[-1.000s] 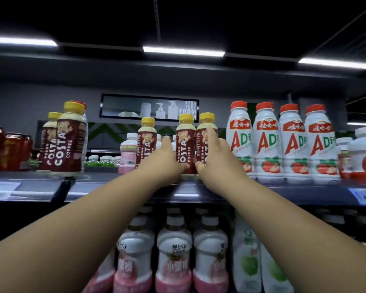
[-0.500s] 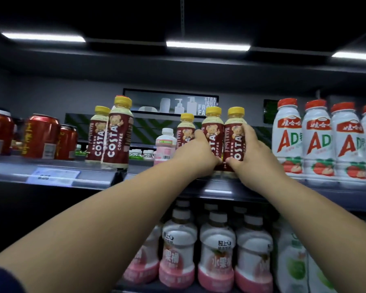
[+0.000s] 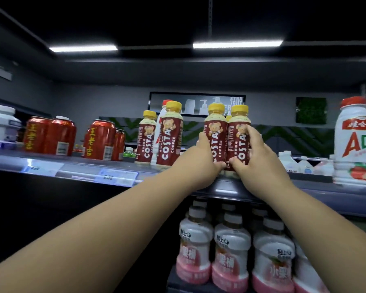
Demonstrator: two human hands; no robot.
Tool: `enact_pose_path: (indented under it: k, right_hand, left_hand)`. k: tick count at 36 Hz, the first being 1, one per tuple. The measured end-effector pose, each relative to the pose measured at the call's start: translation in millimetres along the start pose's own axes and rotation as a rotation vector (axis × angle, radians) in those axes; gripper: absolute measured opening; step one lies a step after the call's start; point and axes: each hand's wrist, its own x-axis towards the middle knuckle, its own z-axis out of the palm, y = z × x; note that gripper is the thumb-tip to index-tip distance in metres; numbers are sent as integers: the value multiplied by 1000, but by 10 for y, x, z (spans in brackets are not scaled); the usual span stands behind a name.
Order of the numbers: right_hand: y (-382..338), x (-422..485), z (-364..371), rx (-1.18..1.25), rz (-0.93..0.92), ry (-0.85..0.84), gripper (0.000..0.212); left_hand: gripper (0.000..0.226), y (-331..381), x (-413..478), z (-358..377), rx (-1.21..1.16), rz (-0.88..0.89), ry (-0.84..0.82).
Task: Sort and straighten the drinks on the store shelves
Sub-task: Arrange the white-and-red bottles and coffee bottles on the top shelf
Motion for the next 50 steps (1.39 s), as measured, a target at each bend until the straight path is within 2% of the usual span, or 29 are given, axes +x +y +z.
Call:
enact_pose_path:
  k: [2, 5, 9, 11, 14, 16, 19, 24, 27, 33, 38, 44, 47, 50]
  right_hand:
    - [10, -13, 7, 22, -6, 8, 83]
    - [-21, -32, 17, -1, -4, 54, 84]
    - [-146, -88, 63, -43, -180, 235, 70]
    - [-294, -135, 107, 1, -268, 279, 60]
    - [-588, -174, 209, 113, -336, 241, 53]
    - [-775, -163, 314, 179, -308, 132, 55]
    - [-1009, -87, 512, 125, -217, -54, 70]
    - [-1221, 29, 817, -15, -39, -208, 92]
    - [-1243, 62, 904, -84, 18, -211, 97]
    - [-1185, 25, 956, -229, 48, -162, 91]
    - [-1160, -3, 988, -255, 36, -130, 91]
    - [-1152, -33, 988, -259, 22, -109, 89]
    - [-1158, -46, 986, -263, 17, -103, 88]
    - [-1163, -43, 979, -262, 21, -104, 88]
  left_hand:
    - [80, -27, -86, 4, 14, 59, 19]
    - [75, -98, -232, -90, 35, 180, 109]
    - [52, -297, -353, -366, 95, 271, 268]
    - [40, -440, -348, -520, 50, 233, 330]
    - [34, -708, -247, -711, -47, 86, 374]
    - [33, -874, -145, -812, -49, -35, 334]
    - [42, -1089, 0, -902, 8, -166, 233]
    - [46, -1268, 159, -904, -3, -183, 124]
    - [47, -1308, 251, -861, -35, -187, 79]
    - [57, -1289, 357, -750, -137, -146, -30]
    - [61, -1307, 454, -681, -156, -121, -22]
    - [37, -1268, 526, -644, -49, -108, -44]
    - [37, -1238, 527, -661, -66, -151, -85]
    - [40, -1250, 495, -677, -122, -173, -59]
